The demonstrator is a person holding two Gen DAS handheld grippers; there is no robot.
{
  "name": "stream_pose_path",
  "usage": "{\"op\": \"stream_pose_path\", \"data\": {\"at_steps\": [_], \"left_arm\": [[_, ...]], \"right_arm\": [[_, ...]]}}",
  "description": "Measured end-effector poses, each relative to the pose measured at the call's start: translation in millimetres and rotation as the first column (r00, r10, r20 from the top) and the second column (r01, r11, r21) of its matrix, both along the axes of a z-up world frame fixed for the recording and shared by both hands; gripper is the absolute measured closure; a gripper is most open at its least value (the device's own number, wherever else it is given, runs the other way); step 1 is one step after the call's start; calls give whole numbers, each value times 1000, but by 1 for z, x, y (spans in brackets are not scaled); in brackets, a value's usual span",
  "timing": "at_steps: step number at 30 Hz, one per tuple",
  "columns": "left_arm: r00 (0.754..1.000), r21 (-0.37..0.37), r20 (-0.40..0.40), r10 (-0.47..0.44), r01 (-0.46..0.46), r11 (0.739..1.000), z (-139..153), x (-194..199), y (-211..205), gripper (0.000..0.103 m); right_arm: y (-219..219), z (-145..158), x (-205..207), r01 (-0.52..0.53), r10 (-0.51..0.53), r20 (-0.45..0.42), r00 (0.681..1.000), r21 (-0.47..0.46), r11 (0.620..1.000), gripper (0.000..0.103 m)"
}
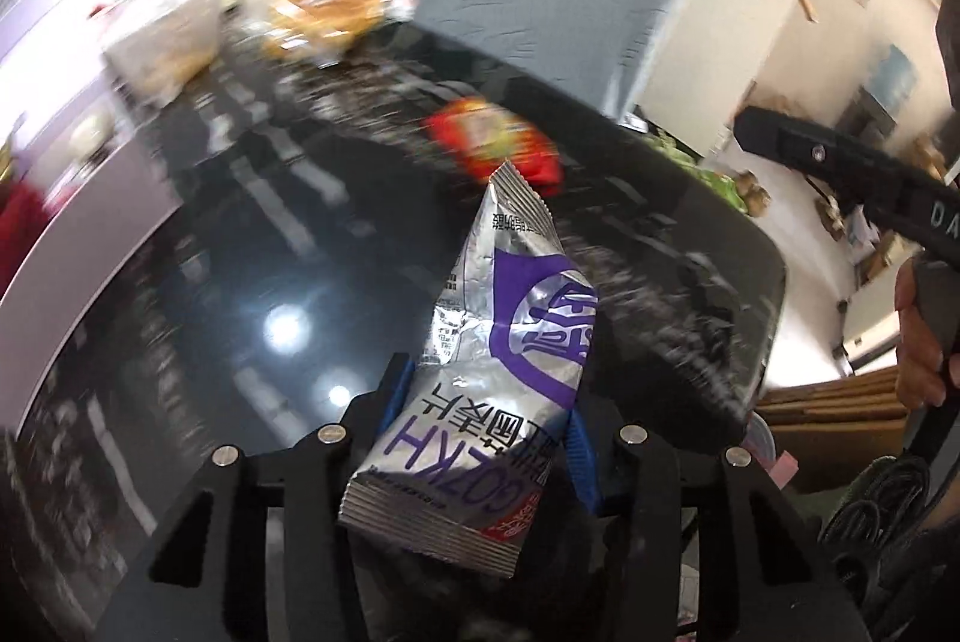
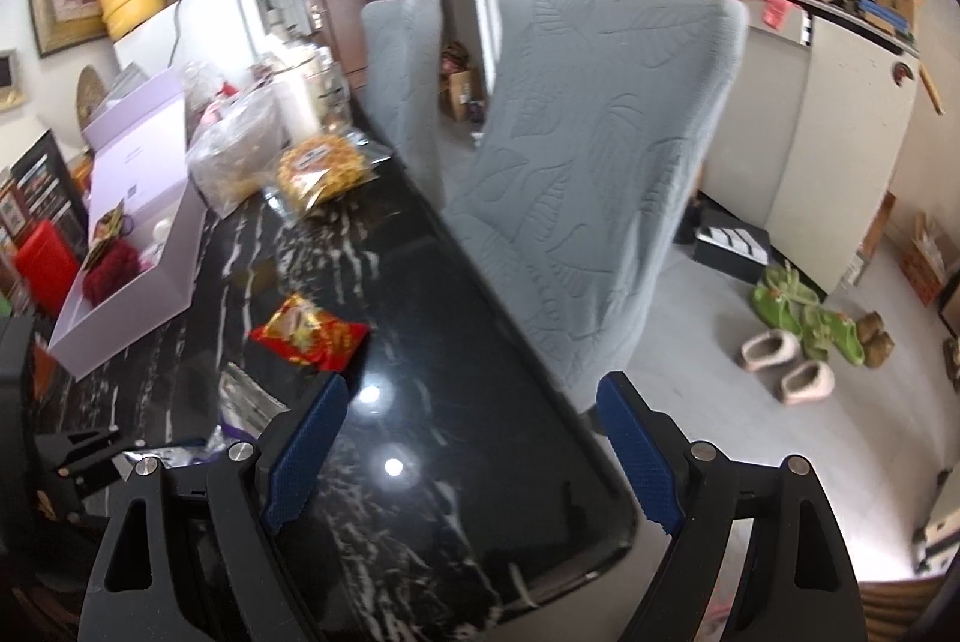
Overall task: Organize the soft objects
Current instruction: 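Grasp the silver-purple GOZKH bag with the left tool while the right tool grasps the red candy packet, then carry the GOZKH bag with the left tool while the right tool carries the red packet toward the box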
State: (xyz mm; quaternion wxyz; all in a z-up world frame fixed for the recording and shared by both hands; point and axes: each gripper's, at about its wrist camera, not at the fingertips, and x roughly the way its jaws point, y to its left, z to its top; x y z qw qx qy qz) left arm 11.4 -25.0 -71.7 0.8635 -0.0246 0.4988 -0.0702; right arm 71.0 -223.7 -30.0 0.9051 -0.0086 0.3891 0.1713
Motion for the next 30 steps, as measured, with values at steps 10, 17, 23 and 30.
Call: {"op": "stream_pose_path", "data": {"at_steps": [10,17,23,30], "left_arm": [[970,-7,50,237,-237,972,8,-10,64,57],[956,5,45,291,-292,956,8,-3,84,57],[953,9,23,301,-301,954,2,7,88,57],[958,-8,13,287,-287,958,-2,13,88,57]], "right_arm": [[68,-25,19,-170,173,-60,983,44,984,17],[97,-45,41,-197,198,-90,976,18,980,17],[111,-58,53,-220,217,-97,971,-21,975,17],[123,-69,61,-244,237,-82,968,-78,967,17]]}}
